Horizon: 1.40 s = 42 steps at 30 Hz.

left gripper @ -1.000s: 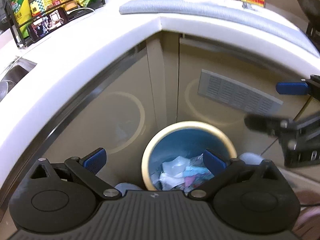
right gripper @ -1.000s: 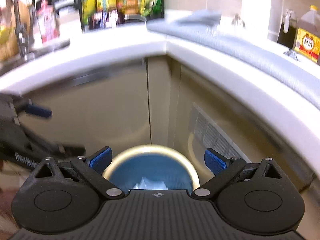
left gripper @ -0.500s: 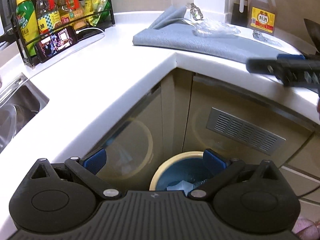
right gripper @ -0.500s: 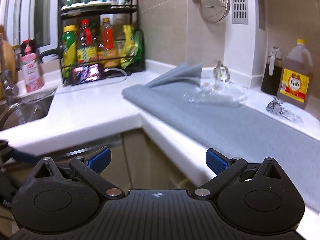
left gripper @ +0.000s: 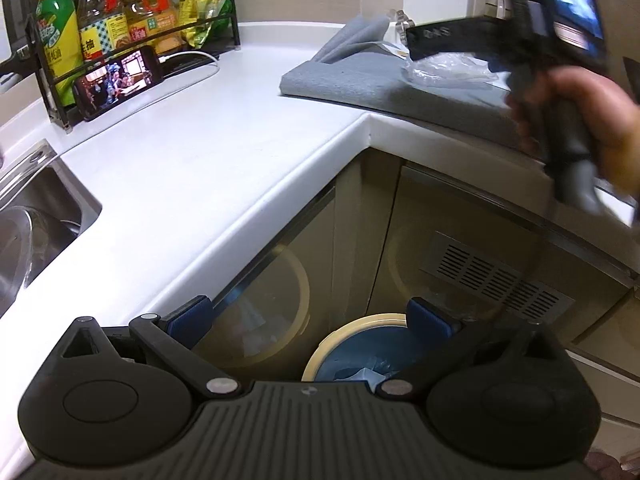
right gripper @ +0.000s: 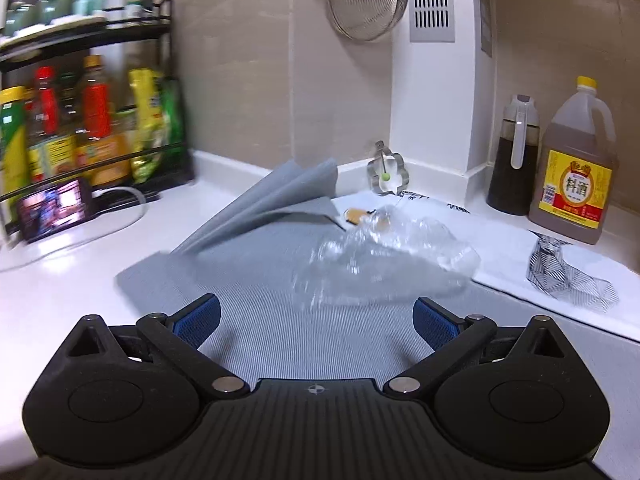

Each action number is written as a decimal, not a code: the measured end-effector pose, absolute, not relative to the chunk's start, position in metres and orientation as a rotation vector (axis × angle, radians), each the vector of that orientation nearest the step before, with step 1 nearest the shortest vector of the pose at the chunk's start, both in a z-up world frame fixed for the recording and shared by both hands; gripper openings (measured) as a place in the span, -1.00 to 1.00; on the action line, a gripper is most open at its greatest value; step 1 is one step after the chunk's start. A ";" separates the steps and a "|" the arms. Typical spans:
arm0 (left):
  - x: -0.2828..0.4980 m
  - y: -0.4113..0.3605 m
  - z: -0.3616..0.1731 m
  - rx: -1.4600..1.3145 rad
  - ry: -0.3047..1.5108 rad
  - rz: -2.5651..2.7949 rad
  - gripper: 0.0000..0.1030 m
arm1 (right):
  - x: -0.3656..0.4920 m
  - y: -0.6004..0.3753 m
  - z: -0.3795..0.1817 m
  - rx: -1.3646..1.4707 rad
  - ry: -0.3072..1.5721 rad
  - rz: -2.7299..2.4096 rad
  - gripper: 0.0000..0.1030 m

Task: Collect trash
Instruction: 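Grasp the clear plastic bag on the mat with the right gripper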

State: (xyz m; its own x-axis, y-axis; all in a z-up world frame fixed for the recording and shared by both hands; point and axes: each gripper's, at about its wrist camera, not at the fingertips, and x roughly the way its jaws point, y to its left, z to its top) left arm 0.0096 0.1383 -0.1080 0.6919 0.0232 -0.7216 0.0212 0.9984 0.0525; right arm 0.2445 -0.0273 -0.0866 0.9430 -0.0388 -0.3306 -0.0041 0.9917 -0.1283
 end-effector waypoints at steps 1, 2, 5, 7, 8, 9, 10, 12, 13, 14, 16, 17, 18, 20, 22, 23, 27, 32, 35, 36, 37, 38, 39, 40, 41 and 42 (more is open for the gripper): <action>0.010 0.140 -0.107 0.055 0.807 0.006 1.00 | 0.255 -0.025 -0.087 -0.121 0.335 -0.035 0.99; 0.010 0.142 -0.107 0.052 0.809 0.012 1.00 | 0.267 -0.023 -0.087 -0.122 0.345 -0.047 0.99; 0.011 0.146 -0.105 0.047 0.812 0.025 1.00 | 0.300 -0.019 -0.091 -0.147 0.402 -0.081 0.99; 0.012 0.148 -0.104 0.045 0.815 0.031 1.00 | 0.318 -0.022 -0.094 -0.164 0.437 -0.123 0.99; 0.013 0.148 -0.104 0.045 0.816 0.033 1.00 | 0.324 -0.027 -0.095 -0.170 0.447 -0.148 0.99; 0.013 0.148 -0.104 0.045 0.818 0.033 1.00 | 0.330 -0.033 -0.096 -0.172 0.464 -0.175 0.99; 0.014 0.148 -0.104 0.045 0.819 0.032 1.00 | 0.333 -0.041 -0.096 -0.161 0.483 -0.201 0.99; 0.016 0.146 -0.104 0.048 0.822 0.027 1.00 | 0.337 -0.063 -0.094 -0.102 0.526 -0.226 0.99; 0.018 0.144 -0.103 0.049 0.823 0.023 1.00 | 0.338 -0.076 -0.093 -0.060 0.546 -0.239 0.99; 0.020 0.142 -0.103 0.051 0.824 0.016 1.00 | 0.338 -0.090 -0.093 -0.019 0.557 -0.248 0.99; 0.023 0.135 -0.100 0.061 0.817 0.002 1.00 | 0.339 -0.110 -0.092 0.007 0.570 -0.230 0.99; 0.026 0.131 -0.096 0.070 0.810 -0.006 1.00 | 0.340 -0.117 -0.091 -0.014 0.581 -0.213 0.99; 0.029 0.126 -0.093 0.081 0.799 -0.014 1.00 | 0.341 -0.122 -0.090 -0.032 0.594 -0.201 0.99; 0.036 0.117 -0.083 0.105 0.774 -0.030 1.00 | 0.340 -0.131 -0.088 -0.028 0.606 -0.176 0.99; 0.044 0.108 -0.072 0.120 0.748 -0.046 1.00 | 0.337 -0.136 -0.085 -0.006 0.606 -0.127 0.99; 0.048 0.104 -0.067 0.123 0.737 -0.051 1.00 | 0.337 -0.137 -0.083 0.000 0.603 -0.108 0.99; 0.069 0.089 -0.046 0.132 0.705 -0.069 1.00 | 0.351 -0.132 -0.081 -0.032 0.598 -0.082 0.99; 0.103 0.079 -0.022 0.155 0.645 -0.039 1.00 | 0.357 -0.133 -0.089 -0.130 0.546 -0.096 0.62; 0.137 0.073 -0.011 0.133 0.618 -0.032 1.00 | 0.343 -0.149 -0.086 -0.135 0.491 -0.157 -0.71; 0.151 0.069 -0.008 0.116 0.613 -0.034 1.00 | 0.339 -0.160 -0.085 -0.101 0.472 -0.174 -0.75; 0.167 0.065 -0.006 0.093 0.608 -0.037 1.00 | 0.333 -0.173 -0.084 -0.061 0.455 -0.188 -0.75; 0.184 0.060 -0.004 0.069 0.599 -0.047 1.00 | 0.329 -0.185 -0.082 -0.025 0.441 -0.209 -0.75; 0.202 0.053 -0.002 0.047 0.588 -0.061 1.00 | 0.325 -0.194 -0.080 -0.013 0.421 -0.228 -0.75; 0.222 0.045 -0.002 0.031 0.577 -0.072 1.00 | 0.322 -0.201 -0.077 -0.017 0.402 -0.248 -0.75; 0.242 0.036 -0.002 0.024 0.569 -0.079 1.00 | 0.320 -0.207 -0.074 -0.018 0.384 -0.263 -0.75; 0.264 0.027 -0.003 0.026 0.563 -0.084 1.00 | 0.319 -0.211 -0.071 -0.011 0.376 -0.273 -0.75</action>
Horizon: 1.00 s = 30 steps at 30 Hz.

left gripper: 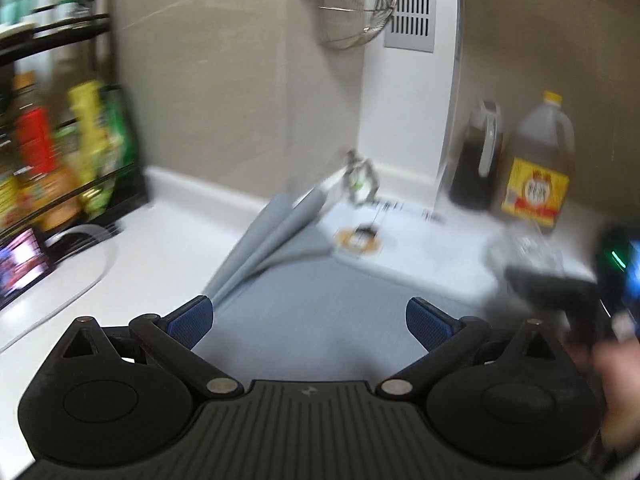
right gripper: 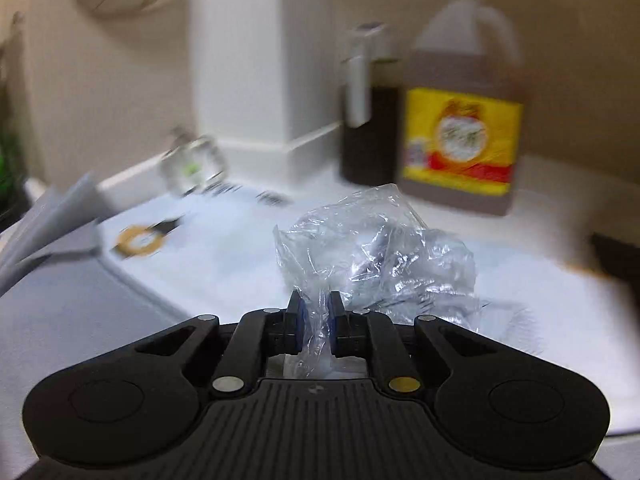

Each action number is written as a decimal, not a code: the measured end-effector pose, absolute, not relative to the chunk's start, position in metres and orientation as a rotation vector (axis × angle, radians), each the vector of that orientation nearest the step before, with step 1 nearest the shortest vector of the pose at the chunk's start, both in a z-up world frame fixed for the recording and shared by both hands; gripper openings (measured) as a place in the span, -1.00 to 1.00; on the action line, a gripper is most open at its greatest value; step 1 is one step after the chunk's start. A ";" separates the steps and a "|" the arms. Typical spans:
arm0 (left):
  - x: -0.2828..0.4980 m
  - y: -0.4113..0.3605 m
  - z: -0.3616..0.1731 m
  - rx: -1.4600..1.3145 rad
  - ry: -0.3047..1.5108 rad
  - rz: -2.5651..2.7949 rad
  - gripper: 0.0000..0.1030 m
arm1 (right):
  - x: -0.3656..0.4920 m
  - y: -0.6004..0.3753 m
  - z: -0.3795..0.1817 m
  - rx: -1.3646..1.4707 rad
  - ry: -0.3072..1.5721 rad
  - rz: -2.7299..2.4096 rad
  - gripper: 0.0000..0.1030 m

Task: Collect trash
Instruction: 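Grasp the clear plastic bag on the mat with the right gripper, then grasp the metal clip by the wall with the left gripper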

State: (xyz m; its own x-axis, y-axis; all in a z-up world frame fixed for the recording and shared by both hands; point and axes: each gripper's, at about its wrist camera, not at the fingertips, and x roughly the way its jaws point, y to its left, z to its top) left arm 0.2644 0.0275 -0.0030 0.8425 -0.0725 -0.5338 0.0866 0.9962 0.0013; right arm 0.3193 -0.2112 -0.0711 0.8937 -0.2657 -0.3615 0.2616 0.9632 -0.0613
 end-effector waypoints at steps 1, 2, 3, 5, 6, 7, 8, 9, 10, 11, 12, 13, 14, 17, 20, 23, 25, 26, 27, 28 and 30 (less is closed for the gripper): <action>0.287 0.018 -0.005 0.029 0.561 -0.083 1.00 | 0.318 -0.215 -0.070 0.005 0.368 -0.273 -0.75; 0.309 0.006 -0.007 0.028 0.562 -0.076 1.00 | 0.318 -0.218 -0.070 0.023 0.366 -0.267 -0.75; 0.332 -0.005 -0.010 0.022 0.564 -0.066 0.99 | 0.319 -0.220 -0.073 0.032 0.377 -0.265 -0.75; 0.376 -0.024 -0.017 -0.005 0.593 -0.023 0.99 | 0.325 -0.224 -0.078 0.062 0.423 -0.258 -0.75; 0.398 -0.033 -0.021 -0.020 0.608 0.011 0.99 | 0.326 -0.227 -0.078 0.090 0.426 -0.247 -0.75; 0.418 -0.041 -0.024 -0.031 0.622 0.049 0.99 | 0.327 -0.230 -0.079 0.111 0.428 -0.239 -0.75; 0.437 -0.048 -0.028 -0.039 0.639 0.085 0.99 | 0.328 -0.232 -0.079 0.127 0.431 -0.234 -0.74; 0.454 -0.054 -0.032 -0.049 0.664 0.120 0.99 | 0.329 -0.234 -0.080 0.139 0.433 -0.230 -0.74; 0.471 -0.060 -0.036 -0.065 0.687 0.143 0.99 | 0.329 -0.234 -0.080 0.147 0.434 -0.227 -0.74; 0.484 -0.065 -0.039 -0.077 0.697 0.160 0.99 | 0.329 -0.234 -0.080 0.152 0.435 -0.225 -0.74; 0.497 -0.070 -0.041 -0.083 0.705 0.182 0.99 | 0.329 -0.234 -0.080 0.155 0.436 -0.224 -0.74; 0.508 -0.075 -0.043 -0.087 0.708 0.199 0.99 | 0.330 -0.235 -0.080 0.159 0.436 -0.222 -0.74; 0.518 -0.079 -0.045 -0.086 0.709 0.212 0.99 | 0.330 -0.236 -0.080 0.164 0.436 -0.219 -0.74; 0.541 -0.088 -0.054 -0.076 0.725 0.247 0.99 | 0.329 -0.239 -0.079 0.187 0.433 -0.210 -0.74; 0.557 -0.092 -0.064 -0.104 0.768 0.256 0.99 | 0.327 -0.242 -0.078 0.182 0.428 -0.246 -0.77; 0.568 -0.094 -0.073 -0.135 0.775 0.273 0.85 | 0.324 -0.246 -0.076 0.187 0.414 -0.303 -0.77; 0.576 -0.094 -0.077 -0.137 0.779 0.285 0.10 | 0.323 -0.251 -0.076 0.199 0.408 -0.319 -0.77; 0.581 -0.091 -0.079 -0.155 0.785 0.285 0.01 | 0.323 -0.252 -0.076 0.204 0.407 -0.321 -0.76; 0.584 -0.086 -0.080 -0.190 0.789 0.285 -0.36 | 0.323 -0.252 -0.076 0.207 0.407 -0.320 -0.76; 0.588 -0.081 -0.080 -0.224 0.789 0.284 -0.79 | 0.323 -0.252 -0.076 0.203 0.407 -0.320 -0.76; 0.590 -0.070 -0.081 -0.267 0.799 0.296 -0.95 | 0.323 -0.250 -0.076 0.193 0.408 -0.320 -0.76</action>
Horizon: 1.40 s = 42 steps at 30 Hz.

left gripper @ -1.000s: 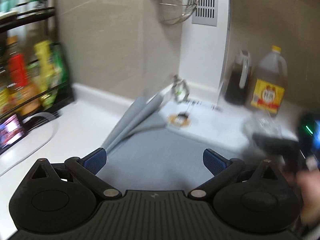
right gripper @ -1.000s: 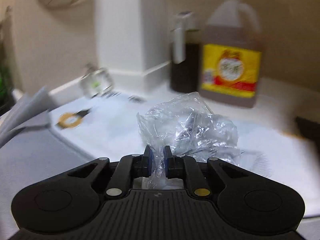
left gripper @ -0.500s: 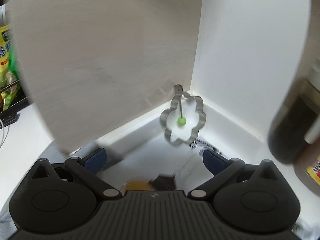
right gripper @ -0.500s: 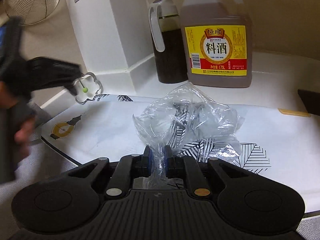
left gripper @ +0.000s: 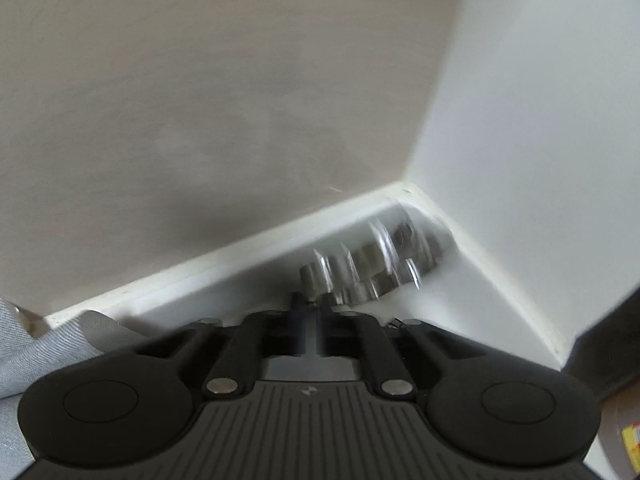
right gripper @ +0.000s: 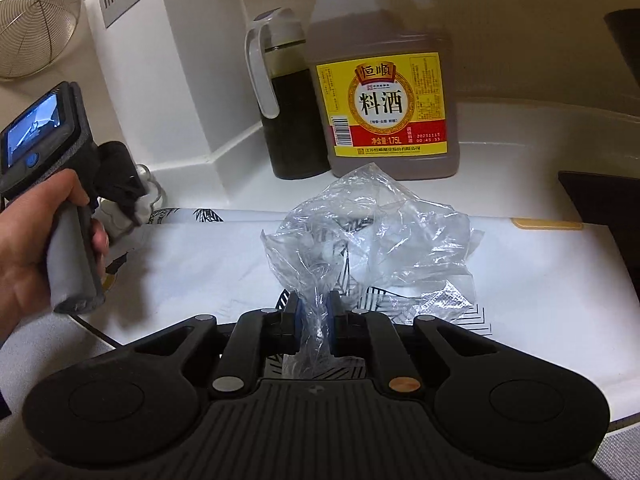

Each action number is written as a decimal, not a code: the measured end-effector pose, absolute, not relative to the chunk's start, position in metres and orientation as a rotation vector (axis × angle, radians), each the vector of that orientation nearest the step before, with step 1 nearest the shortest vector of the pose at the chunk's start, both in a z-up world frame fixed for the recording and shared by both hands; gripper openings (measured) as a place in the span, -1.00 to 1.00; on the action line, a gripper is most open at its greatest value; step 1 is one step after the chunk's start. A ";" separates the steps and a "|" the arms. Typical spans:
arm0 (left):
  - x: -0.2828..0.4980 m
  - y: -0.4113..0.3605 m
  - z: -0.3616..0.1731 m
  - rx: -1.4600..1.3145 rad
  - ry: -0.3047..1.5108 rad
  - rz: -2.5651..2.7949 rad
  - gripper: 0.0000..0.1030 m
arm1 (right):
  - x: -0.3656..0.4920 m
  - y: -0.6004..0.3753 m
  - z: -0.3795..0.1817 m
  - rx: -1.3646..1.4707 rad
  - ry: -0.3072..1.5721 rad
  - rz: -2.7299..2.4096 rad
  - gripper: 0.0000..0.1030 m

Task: Collect trash
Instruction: 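Grasp the metal clip by the wall with the left gripper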

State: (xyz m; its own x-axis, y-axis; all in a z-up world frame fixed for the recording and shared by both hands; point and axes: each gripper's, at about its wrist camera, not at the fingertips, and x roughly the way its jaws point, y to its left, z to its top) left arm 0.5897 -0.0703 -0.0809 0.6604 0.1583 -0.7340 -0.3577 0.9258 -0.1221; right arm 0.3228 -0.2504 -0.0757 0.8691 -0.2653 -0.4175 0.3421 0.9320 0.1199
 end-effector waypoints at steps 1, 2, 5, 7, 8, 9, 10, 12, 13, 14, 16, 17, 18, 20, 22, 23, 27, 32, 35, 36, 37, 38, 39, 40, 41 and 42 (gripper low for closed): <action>0.587 -0.066 -0.080 -0.284 0.794 0.285 -0.96 | 0.323 -0.250 -0.075 0.191 0.408 -0.319 -0.76; 0.582 -0.063 -0.079 -0.281 0.786 0.270 -0.96 | 0.323 -0.250 -0.075 0.191 0.408 -0.319 -0.76; 0.570 -0.059 -0.072 -0.275 0.765 0.216 -0.96 | 0.322 -0.249 -0.075 0.192 0.407 -0.313 -0.75; 0.560 -0.054 -0.064 -0.302 0.755 0.174 -0.96 | 0.323 -0.248 -0.074 0.190 0.405 -0.313 -0.74; 0.553 -0.052 -0.059 -0.314 0.749 0.153 -0.96 | 0.322 -0.248 -0.074 0.194 0.404 -0.311 -0.74; 0.547 -0.052 -0.054 -0.316 0.740 0.131 -0.96 | 0.322 -0.249 -0.074 0.198 0.404 -0.310 -0.74; 0.541 -0.056 -0.047 -0.306 0.728 0.108 -0.96 | 0.322 -0.249 -0.074 0.202 0.403 -0.309 -0.74; 0.522 -0.059 -0.035 -0.271 0.700 0.066 -0.96 | 0.322 -0.249 -0.074 0.207 0.401 -0.309 -0.74; 0.512 -0.061 -0.031 -0.248 0.686 0.045 -0.96 | 0.322 -0.249 -0.074 0.204 0.402 -0.309 -0.74; 0.502 -0.062 -0.027 -0.225 0.672 0.028 -0.96 | 0.322 -0.249 -0.074 0.205 0.401 -0.309 -0.74; 0.477 -0.062 -0.019 -0.178 0.645 0.007 -0.96 | 0.321 -0.249 -0.074 0.211 0.399 -0.309 -0.74; 0.467 -0.062 -0.018 -0.154 0.637 -0.005 -0.96 | 0.322 -0.249 -0.074 0.213 0.399 -0.309 -0.74; 0.457 -0.061 -0.018 -0.139 0.634 -0.013 -0.96 | 0.321 -0.249 -0.074 0.215 0.398 -0.310 -0.74; 0.434 -0.061 -0.019 -0.111 0.631 -0.025 -0.96 | 0.321 -0.249 -0.074 0.218 0.395 -0.310 -0.74; 0.411 -0.056 -0.018 -0.081 0.626 -0.032 -0.96 | 0.320 -0.250 -0.075 0.229 0.389 -0.310 -0.74; 0.393 -0.053 -0.015 -0.073 0.625 -0.035 -0.96 | 0.320 -0.250 -0.075 0.235 0.386 -0.311 -0.74; 0.344 -0.035 -0.013 -0.067 0.627 -0.040 -0.96 | 0.318 -0.247 -0.074 0.232 0.370 -0.311 -0.74; 0.270 0.012 0.012 -0.091 0.603 -0.028 -0.96 | 0.309 -0.236 -0.066 0.204 0.307 -0.293 -0.74; 0.229 0.038 0.025 -0.076 0.583 -0.016 -0.96 | 0.298 -0.224 -0.062 0.163 0.269 -0.258 -0.74; 0.215 0.046 0.028 -0.064 0.574 -0.012 -0.96 | 0.292 -0.221 -0.060 0.158 0.267 -0.256 -0.74; 0.203 0.053 0.031 -0.049 0.563 -0.009 -0.96 | 0.282 -0.219 -0.059 0.158 0.264 -0.251 -0.74; 0.191 0.060 0.033 -0.036 0.547 -0.003 -0.96 | 0.271 -0.215 -0.056 0.156 0.255 -0.239 -0.74; 0.179 0.066 0.035 -0.025 0.532 0.004 -0.96 | 0.259 -0.212 -0.053 0.145 0.244 -0.225 -0.74; 0.170 0.072 0.036 -0.018 0.520 0.008 -0.96 | 0.245 -0.207 -0.050 0.126 0.234 -0.211 -0.74; 0.160 0.077 0.037 -0.017 0.513 0.011 -0.96 | 0.232 -0.202 -0.047 0.108 0.227 -0.197 -0.74; 0.151 0.083 0.037 -0.017 0.511 0.011 -0.96 | 0.217 -0.198 -0.044 0.094 0.219 -0.183 -0.74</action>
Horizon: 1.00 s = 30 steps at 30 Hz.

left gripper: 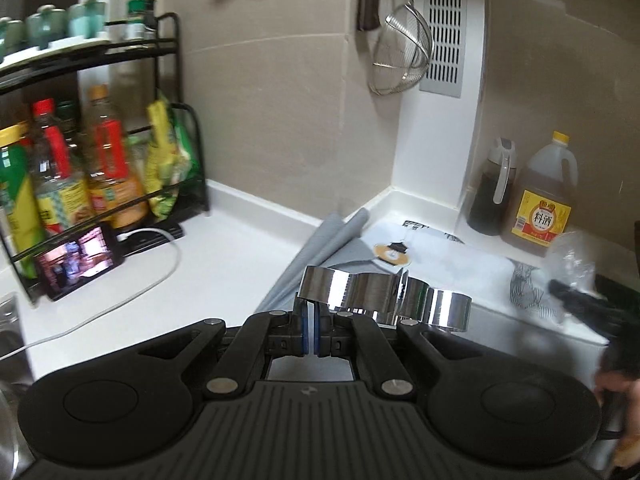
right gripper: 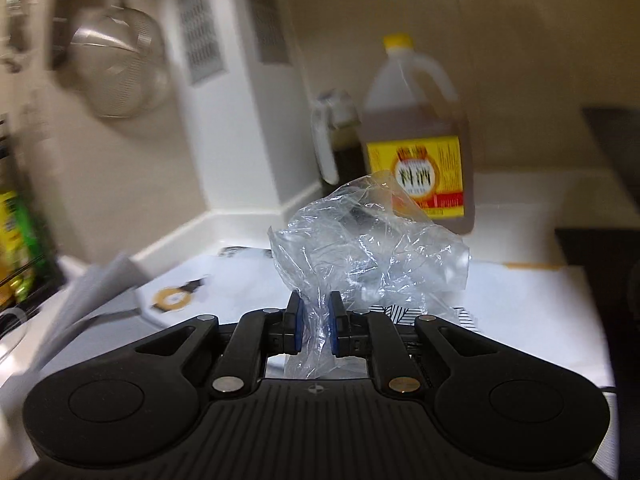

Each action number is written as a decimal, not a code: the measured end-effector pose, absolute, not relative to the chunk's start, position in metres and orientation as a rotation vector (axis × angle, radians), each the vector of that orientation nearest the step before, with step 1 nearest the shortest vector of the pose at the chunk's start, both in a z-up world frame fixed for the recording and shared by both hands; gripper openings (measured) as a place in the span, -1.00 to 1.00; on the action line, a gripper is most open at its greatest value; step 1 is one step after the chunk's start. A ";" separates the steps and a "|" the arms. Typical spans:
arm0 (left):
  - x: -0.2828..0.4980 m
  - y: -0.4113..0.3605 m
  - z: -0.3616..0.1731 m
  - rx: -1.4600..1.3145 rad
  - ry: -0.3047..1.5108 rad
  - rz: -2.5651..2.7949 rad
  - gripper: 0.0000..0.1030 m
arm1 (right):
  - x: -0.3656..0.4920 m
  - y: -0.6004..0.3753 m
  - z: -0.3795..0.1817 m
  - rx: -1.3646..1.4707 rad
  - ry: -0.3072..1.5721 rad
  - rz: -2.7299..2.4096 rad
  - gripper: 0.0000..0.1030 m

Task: Collect trash
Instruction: 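Grasp the metal clip by the wall with the left gripper, then carry the plastic bag and metal clip down over the bin with both grippers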

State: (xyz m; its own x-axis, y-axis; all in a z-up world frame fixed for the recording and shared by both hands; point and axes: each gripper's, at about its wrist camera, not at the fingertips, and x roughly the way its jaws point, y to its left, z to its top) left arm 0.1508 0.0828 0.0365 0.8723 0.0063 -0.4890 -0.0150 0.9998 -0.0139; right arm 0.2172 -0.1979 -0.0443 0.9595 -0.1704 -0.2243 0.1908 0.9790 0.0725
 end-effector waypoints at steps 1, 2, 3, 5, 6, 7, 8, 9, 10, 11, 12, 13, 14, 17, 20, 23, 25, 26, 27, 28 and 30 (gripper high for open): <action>0.142 0.087 0.035 -0.016 0.512 0.010 -0.96 | 0.202 -0.193 -0.042 0.079 0.214 -0.166 -0.74; 0.133 0.091 0.034 -0.015 0.513 0.008 -0.96 | 0.187 -0.188 -0.040 0.062 0.208 -0.148 -0.74; 0.125 0.095 0.033 -0.012 0.512 0.006 -0.96 | 0.173 -0.184 -0.038 0.047 0.202 -0.131 -0.74; 0.106 0.102 0.030 -0.011 0.506 0.003 -0.96 | 0.145 -0.175 -0.036 0.023 0.204 -0.089 -0.74; 0.097 0.105 0.029 -0.014 0.506 0.000 -0.96 | 0.132 -0.171 -0.036 0.011 0.203 -0.067 -0.74; 0.088 0.108 0.027 -0.017 0.507 -0.004 -0.96 | 0.119 -0.166 -0.035 -0.005 0.202 -0.052 -0.74; 0.079 0.111 0.025 -0.017 0.507 -0.006 -0.96 | 0.107 -0.162 -0.034 -0.020 0.202 -0.040 -0.74; 0.070 0.113 0.023 -0.016 0.507 -0.007 -0.96 | 0.094 -0.159 -0.034 -0.032 0.200 -0.025 -0.74; 0.061 0.116 0.020 -0.015 0.508 -0.007 -0.96 | 0.082 -0.155 -0.033 -0.042 0.199 -0.012 -0.74; 0.052 0.119 0.017 -0.018 0.513 -0.009 -0.96 | 0.071 -0.152 -0.033 -0.055 0.203 -0.001 -0.74; 0.044 0.122 0.014 -0.022 0.517 -0.012 -0.96 | 0.060 -0.148 -0.034 -0.070 0.206 0.012 -0.74; 0.035 0.124 0.010 -0.023 0.523 -0.012 -0.96 | 0.049 -0.144 -0.035 -0.086 0.207 0.023 -0.74; 0.027 0.127 0.005 -0.024 0.527 -0.013 -0.96 | 0.039 -0.140 -0.036 -0.104 0.209 0.031 -0.74; 0.004 0.136 -0.010 -0.029 0.548 -0.011 -0.96 | 0.011 -0.129 -0.043 -0.142 0.230 0.055 -0.74; -0.016 0.143 -0.027 -0.039 0.585 -0.012 -0.96 | -0.011 -0.119 -0.054 -0.161 0.288 0.097 -0.74; -0.036 0.149 -0.045 -0.045 0.607 -0.005 -0.96 | -0.026 -0.105 -0.069 -0.174 0.358 0.144 -0.74; -0.047 0.153 -0.055 -0.065 0.627 -0.003 -0.96 | -0.034 -0.095 -0.081 -0.198 0.400 0.172 -0.74; -0.052 0.155 -0.060 -0.073 0.635 -0.001 -0.96 | -0.037 -0.089 -0.088 -0.210 0.422 0.186 -0.74; -0.058 0.157 -0.066 -0.078 0.641 0.002 -0.96 | -0.040 -0.084 -0.095 -0.219 0.446 0.200 -0.74; -0.062 0.158 -0.070 -0.081 0.645 0.002 -0.96 | -0.042 -0.078 -0.101 -0.225 0.469 0.213 -0.74; -0.071 0.160 -0.077 -0.086 0.653 0.004 -0.96 | -0.045 -0.067 -0.114 -0.238 0.513 0.240 -0.74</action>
